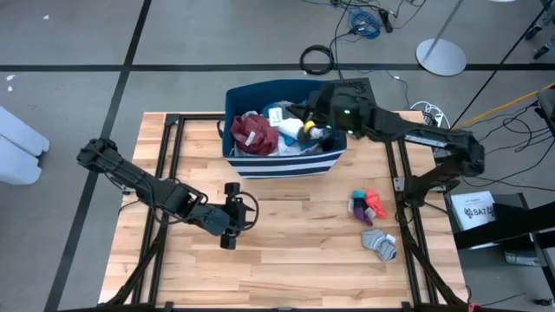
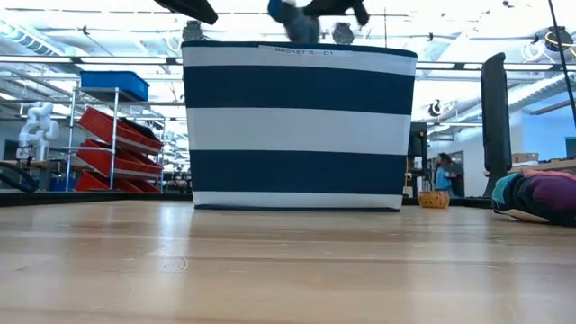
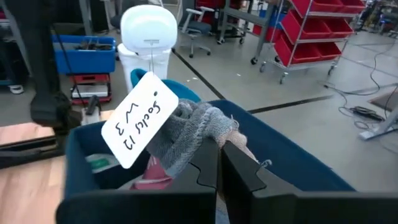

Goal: Sort clothes
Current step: Put the blue sock into the blue bin

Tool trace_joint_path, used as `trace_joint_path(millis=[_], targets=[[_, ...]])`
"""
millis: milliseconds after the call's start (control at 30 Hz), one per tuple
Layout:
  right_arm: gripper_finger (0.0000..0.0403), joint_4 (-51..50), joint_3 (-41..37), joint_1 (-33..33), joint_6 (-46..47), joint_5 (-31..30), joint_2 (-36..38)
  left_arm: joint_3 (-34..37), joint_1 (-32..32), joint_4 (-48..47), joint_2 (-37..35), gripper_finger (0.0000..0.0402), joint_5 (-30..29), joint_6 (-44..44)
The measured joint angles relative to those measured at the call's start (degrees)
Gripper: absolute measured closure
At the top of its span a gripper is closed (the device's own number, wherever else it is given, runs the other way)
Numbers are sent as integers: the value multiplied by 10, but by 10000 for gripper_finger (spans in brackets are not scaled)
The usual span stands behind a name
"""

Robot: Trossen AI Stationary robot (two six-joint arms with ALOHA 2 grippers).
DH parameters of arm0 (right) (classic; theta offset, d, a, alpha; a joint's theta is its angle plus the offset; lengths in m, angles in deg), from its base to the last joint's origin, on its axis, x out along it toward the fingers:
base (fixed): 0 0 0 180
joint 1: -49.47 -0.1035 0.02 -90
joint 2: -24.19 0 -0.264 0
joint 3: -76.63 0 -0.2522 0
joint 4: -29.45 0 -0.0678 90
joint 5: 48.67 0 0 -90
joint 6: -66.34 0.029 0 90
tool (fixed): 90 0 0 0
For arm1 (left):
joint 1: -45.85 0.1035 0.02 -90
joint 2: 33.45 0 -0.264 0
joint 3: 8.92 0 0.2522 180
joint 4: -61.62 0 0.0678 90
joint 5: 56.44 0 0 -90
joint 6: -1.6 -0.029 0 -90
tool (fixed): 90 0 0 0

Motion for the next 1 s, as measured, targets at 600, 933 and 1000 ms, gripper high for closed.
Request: trace_joint_path(millis=[600, 933, 1000], targets=[[401, 167, 5, 47, 72, 72, -216, 0, -3, -1, 0, 237, 1, 15], [306, 168, 5, 44, 39, 71, -208, 0, -14, 3, 0, 237, 2, 18], [280, 167, 5, 45, 47, 70, -207, 0, -14, 3, 0, 237, 2, 30]])
